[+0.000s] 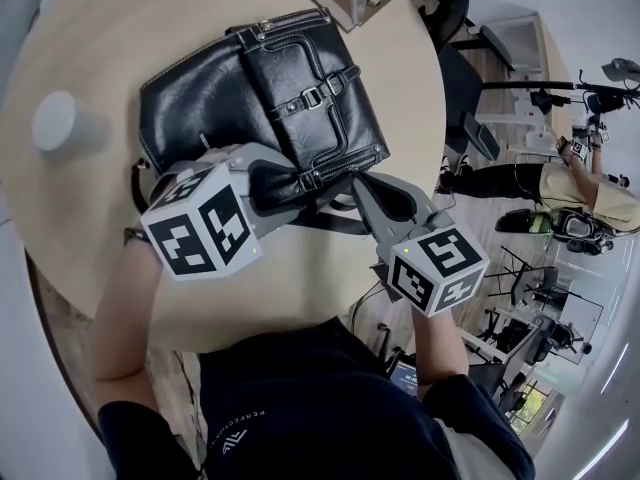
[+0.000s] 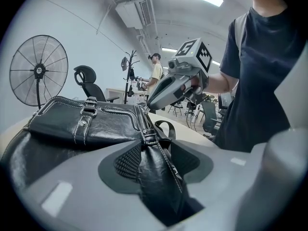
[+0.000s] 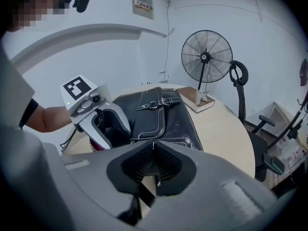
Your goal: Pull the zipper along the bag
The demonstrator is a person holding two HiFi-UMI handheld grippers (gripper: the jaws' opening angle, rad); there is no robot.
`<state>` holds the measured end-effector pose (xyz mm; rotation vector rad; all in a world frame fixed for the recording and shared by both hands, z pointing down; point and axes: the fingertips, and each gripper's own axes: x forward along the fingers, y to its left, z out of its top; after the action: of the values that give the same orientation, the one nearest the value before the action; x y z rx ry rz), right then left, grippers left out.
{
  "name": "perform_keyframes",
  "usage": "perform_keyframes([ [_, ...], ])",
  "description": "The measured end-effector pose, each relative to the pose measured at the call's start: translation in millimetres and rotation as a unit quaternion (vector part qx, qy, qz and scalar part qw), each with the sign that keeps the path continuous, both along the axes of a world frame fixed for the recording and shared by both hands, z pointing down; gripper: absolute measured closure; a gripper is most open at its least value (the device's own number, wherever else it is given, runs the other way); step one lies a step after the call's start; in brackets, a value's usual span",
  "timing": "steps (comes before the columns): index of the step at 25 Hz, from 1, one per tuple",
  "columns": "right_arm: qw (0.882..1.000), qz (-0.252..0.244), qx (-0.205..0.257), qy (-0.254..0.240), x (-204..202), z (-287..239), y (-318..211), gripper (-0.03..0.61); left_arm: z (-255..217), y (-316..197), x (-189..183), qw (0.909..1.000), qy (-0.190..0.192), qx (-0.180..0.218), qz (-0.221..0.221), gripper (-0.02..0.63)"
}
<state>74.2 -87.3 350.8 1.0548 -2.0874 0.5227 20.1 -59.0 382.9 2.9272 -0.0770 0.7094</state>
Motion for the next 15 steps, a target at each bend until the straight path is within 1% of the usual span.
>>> perform_keyframes([
  [4,1.000,0.018,0.010,-0.004,8.1,-6.7,-5.2,0.566,-0.2,0.4,-0.9,1.0000,0.000,0.001,-0.001,0.402],
  [6,1.000,0.018,0.007,-0.007,8.5,-8.5,-4.6,0.566,-0.8,0.6,-1.3,1.0000,0.001,0.001,0.000,0.402],
  [8,1.000,0.008,0.003,-0.008,3.4,-7.4,-2.1,0.566,-0.8,0.2,-1.4,1.0000,0.002,0.000,0.000,0.402],
  [15,0.999,-0.033,-0.003,0.018,-9.2,2.7,4.5,0.565,1.6,-0.5,-0.2,1.0000,0.006,0.000,0.002,0.400],
])
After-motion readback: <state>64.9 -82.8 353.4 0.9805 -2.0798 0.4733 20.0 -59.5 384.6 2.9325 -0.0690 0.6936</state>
